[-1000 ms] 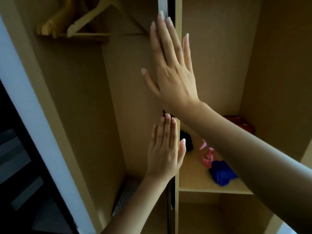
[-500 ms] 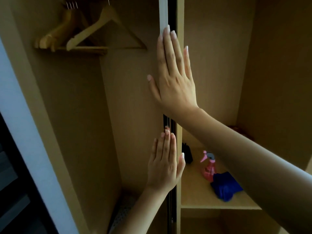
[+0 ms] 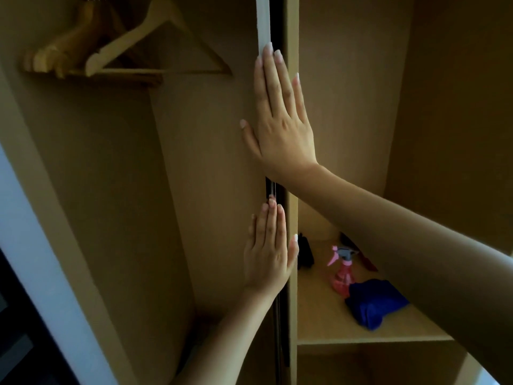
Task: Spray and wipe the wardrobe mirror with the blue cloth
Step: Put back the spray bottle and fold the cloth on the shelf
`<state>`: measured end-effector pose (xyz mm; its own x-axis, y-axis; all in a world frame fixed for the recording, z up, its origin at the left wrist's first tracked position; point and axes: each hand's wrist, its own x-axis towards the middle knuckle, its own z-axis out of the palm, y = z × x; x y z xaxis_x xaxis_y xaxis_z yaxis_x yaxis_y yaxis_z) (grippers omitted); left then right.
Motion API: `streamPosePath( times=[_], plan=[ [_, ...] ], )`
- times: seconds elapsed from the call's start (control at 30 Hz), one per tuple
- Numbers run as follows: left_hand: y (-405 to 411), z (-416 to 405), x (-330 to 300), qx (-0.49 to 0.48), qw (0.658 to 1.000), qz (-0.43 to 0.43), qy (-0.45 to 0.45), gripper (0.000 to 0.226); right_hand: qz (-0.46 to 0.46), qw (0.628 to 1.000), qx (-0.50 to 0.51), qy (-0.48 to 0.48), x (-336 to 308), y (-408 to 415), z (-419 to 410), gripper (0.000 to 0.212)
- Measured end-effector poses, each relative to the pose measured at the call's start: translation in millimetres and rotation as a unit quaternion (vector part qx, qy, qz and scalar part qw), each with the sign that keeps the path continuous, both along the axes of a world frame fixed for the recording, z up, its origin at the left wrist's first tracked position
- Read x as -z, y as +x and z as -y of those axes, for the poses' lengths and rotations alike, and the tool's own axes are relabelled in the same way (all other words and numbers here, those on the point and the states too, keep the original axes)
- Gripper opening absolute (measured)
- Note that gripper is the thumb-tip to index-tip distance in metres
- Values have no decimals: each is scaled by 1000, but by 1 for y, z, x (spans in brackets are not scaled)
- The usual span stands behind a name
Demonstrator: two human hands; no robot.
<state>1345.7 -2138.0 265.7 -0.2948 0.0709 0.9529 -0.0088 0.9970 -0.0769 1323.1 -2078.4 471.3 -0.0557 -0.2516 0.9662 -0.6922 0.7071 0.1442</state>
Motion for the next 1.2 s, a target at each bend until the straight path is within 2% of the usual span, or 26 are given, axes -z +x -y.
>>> streamPosePath(
  times=[0.5,0.83,0.93,1.03,1.1,1.2],
  plan=[
    [-31,13,-2,15,1000,-12,2,79,-3,1000,10,19,-1,-32,12,77],
    [-25,10,-4,7,1000,19,18,77,14,999,14,29,1,-27,11,76],
    [-9,5,-9,12,998,62,27,74,41,998,3,49,-1,-22,5,75],
    [13,-6,-11,30,995,85,48,68,80,992,-58,77,3,-14,-17,71],
    [25,-15,-7,51,992,92,69,65,105,987,-97,75,18,-8,-40,65],
    [35,-33,4,105,983,124,82,59,159,979,-103,74,57,-7,-76,58]
  ],
)
